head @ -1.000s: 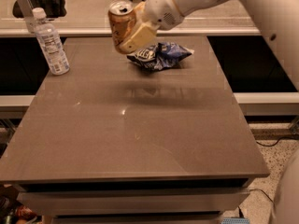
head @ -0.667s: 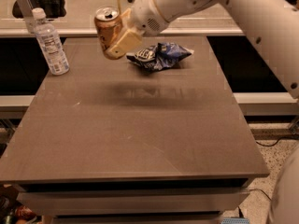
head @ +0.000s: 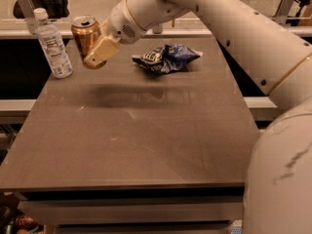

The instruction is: Move orange can near blue plastic bottle

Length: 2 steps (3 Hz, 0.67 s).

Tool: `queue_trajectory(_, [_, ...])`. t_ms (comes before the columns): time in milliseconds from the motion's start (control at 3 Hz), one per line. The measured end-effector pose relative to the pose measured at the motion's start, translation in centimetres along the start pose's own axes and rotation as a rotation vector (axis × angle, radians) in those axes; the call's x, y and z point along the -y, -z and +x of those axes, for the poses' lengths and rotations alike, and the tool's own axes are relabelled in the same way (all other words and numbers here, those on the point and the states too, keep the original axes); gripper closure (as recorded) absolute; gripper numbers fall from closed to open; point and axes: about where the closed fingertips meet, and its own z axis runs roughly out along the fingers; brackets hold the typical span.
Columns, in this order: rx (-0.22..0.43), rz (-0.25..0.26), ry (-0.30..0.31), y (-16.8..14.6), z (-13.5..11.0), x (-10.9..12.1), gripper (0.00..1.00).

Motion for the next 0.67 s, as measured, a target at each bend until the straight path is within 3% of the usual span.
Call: queue_trajectory(667, [0.005,-0.048,-0.098,-5.9,-1.0,1.4,1.00])
